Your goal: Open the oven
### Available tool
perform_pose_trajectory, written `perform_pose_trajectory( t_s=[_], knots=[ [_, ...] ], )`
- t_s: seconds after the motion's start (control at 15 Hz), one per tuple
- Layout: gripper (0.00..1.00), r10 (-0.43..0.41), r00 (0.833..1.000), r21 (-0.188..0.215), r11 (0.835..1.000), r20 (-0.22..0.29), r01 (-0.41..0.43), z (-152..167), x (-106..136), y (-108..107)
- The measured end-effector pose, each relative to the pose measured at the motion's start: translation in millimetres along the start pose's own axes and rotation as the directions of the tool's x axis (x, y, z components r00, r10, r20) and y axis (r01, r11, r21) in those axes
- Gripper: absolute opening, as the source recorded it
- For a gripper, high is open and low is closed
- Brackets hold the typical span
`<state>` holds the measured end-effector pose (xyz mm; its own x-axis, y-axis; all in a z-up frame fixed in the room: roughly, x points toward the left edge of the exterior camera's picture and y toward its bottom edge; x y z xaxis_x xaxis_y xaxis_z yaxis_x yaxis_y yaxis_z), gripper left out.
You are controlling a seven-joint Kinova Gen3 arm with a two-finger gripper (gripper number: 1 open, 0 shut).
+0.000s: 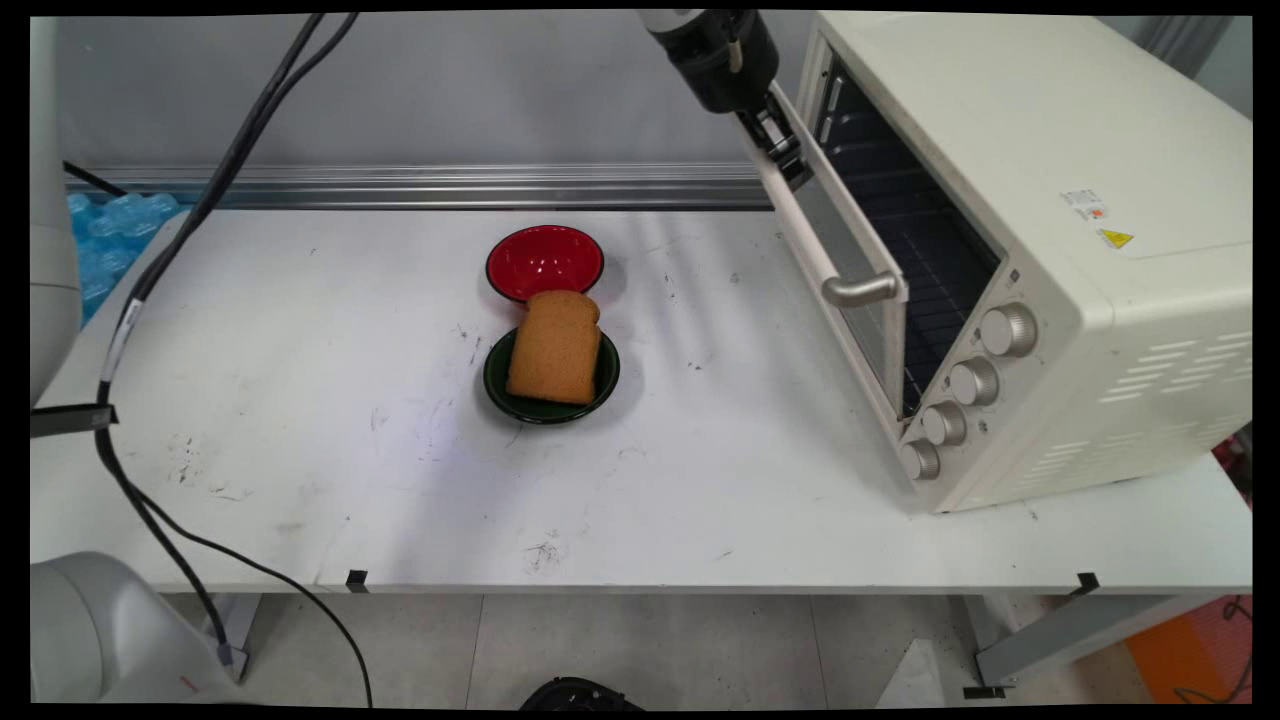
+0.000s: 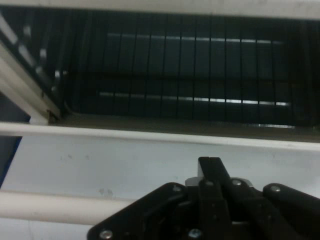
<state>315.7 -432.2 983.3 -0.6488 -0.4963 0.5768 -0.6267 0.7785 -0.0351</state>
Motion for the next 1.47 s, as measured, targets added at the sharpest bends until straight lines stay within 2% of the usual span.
perform_pose_trajectory(
  t_s=[0.53,1.47],
  knots=[
    [0.0,0.004,0.999,-0.001,1.0,0.037,-0.004,1,-25,-2],
    [0.0,-0.001,0.999,0.003,1.0,0.051,0.001,14,-65,-2]
  ],
)
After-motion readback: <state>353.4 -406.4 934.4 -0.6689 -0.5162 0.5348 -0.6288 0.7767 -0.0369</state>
